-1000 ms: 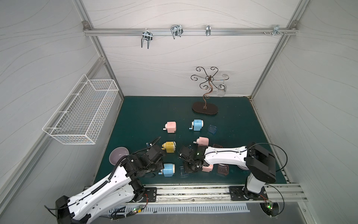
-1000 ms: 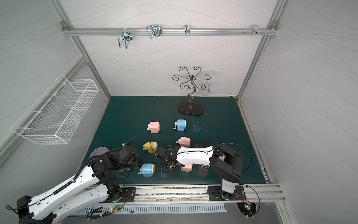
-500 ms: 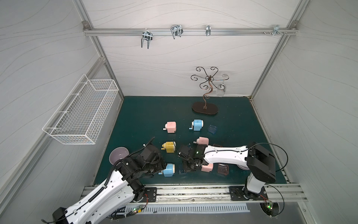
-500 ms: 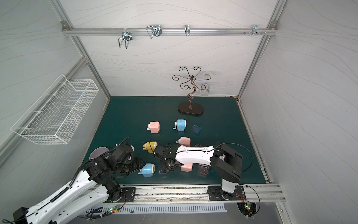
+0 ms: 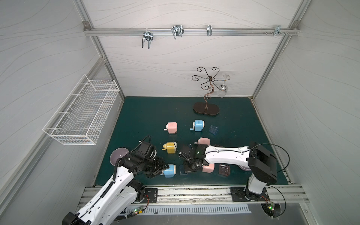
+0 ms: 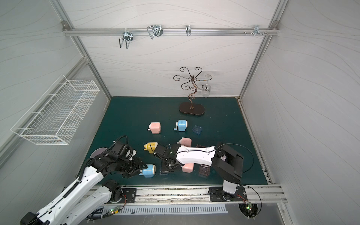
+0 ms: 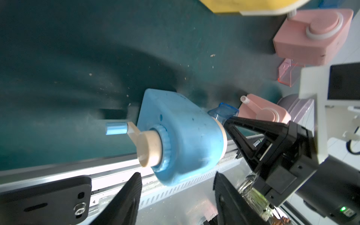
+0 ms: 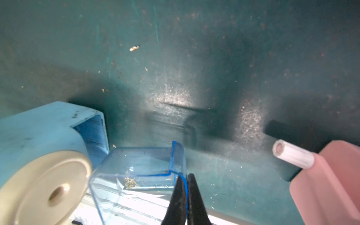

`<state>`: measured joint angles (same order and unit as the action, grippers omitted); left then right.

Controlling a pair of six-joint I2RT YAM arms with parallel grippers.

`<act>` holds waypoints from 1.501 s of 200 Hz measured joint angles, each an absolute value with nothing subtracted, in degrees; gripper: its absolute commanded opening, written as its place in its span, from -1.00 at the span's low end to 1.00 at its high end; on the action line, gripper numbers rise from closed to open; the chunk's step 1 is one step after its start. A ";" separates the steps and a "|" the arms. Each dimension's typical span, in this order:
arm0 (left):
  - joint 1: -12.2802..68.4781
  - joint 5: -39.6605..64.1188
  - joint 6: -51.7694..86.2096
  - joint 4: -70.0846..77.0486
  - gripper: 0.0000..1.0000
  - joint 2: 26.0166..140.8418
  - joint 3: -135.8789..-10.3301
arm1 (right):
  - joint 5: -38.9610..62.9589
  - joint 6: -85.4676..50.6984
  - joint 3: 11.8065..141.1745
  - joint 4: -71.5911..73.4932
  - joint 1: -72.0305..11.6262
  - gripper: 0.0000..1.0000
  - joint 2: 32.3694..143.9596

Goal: Put the tray back into the pencil sharpener
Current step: Pick up the container from the center of the board.

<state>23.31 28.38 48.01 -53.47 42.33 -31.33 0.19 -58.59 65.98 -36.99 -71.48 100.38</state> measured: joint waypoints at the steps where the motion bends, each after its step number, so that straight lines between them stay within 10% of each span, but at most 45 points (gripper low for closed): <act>1: 23.31 28.40 47.99 -53.47 0.26 42.28 -31.31 | 0.21 -58.59 66.00 -36.99 -71.48 -0.95 100.40; 300: 22.50 27.05 46.76 -51.55 0.11 46.92 -32.10 | 1.58 -58.50 66.48 -36.97 -71.33 -0.96 102.15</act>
<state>22.50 27.05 46.76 -51.55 46.92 -32.10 1.58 -58.50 66.48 -36.97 -71.33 102.15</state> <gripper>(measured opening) 0.559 0.061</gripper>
